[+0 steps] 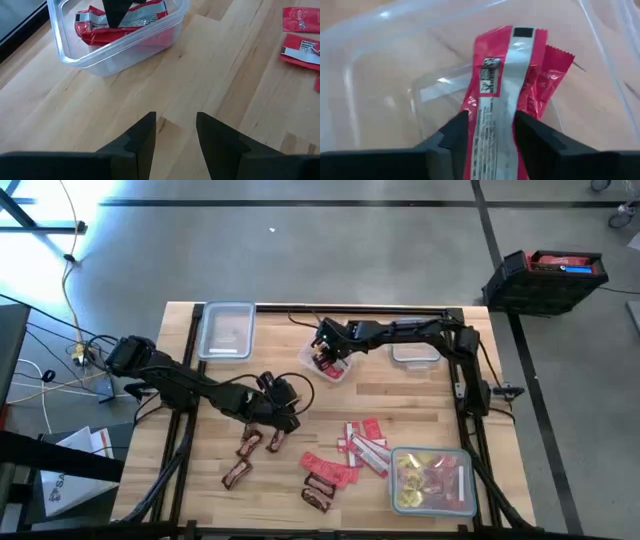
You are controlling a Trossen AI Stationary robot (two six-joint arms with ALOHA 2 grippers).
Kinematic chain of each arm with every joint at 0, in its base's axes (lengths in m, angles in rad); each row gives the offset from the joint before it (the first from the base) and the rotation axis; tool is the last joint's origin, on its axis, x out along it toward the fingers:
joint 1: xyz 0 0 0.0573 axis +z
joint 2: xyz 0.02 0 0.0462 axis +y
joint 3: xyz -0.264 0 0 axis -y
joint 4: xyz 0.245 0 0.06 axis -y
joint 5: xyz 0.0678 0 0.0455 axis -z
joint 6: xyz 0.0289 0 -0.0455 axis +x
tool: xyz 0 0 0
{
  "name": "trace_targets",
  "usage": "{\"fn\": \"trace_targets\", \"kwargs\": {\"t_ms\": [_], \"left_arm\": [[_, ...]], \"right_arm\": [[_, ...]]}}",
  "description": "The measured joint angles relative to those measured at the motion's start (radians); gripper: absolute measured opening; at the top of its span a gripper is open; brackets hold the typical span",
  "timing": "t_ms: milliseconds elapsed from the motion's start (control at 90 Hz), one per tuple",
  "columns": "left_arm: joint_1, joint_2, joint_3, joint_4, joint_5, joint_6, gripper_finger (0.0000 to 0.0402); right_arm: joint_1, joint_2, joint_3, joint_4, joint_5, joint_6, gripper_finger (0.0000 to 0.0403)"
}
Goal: Sort candy
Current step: Put the strawberry red into the upper middle transparent bin
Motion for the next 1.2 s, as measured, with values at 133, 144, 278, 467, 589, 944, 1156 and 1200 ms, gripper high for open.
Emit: {"fn": "trace_targets", "kwargs": {"t_ms": [133, 144, 278, 467, 589, 944, 1156, 1200], "left_arm": [[0.0, 0.0, 0.0, -0.004, 0.0, 0.0, 0.0126], [0.0, 0.0, 0.0, -0.003, 0.0, 0.0, 0.0126], [-0.002, 0.0, 0.0, -0.004, 0.003, 0.006, 0.0126], [-0.019, 0.0, 0.0, 0.007, 0.026, 0.019, 0.0126], [-0.03, 0.0, 0.0, 0.025, 0.027, 0.02, 0.0126], [-0.042, 0.037, 0.0, 0.236, 0.057, 0.172, 0.0126], [-0.108, 0.156, 0.0, 0.478, 0.254, 0.341, 0.0126], [-0.126, 0.186, 0.001, 0.505, 0.302, 0.363, 0.0126]], "right_arm": [[0.023, -0.037, 0.069, -0.148, -0.028, -0.087, 0.0156], [0.027, -0.041, 0.076, -0.164, -0.03, -0.092, 0.0156], [0.094, -0.088, 0.156, -0.369, -0.033, -0.154, 0.0156], [0.262, -0.173, 0.172, -0.604, 0.007, -0.201, 0.0156], [0.404, -0.231, 0.073, -0.699, -0.036, -0.207, 0.0156], [0.756, -0.275, -0.271, -0.182, -0.108, 0.213, 0.0156], [0.826, -0.254, -0.313, -0.038, 0.016, 0.244, 0.0156], [0.826, -0.244, -0.313, -0.04, 0.032, 0.248, 0.0156]]}}
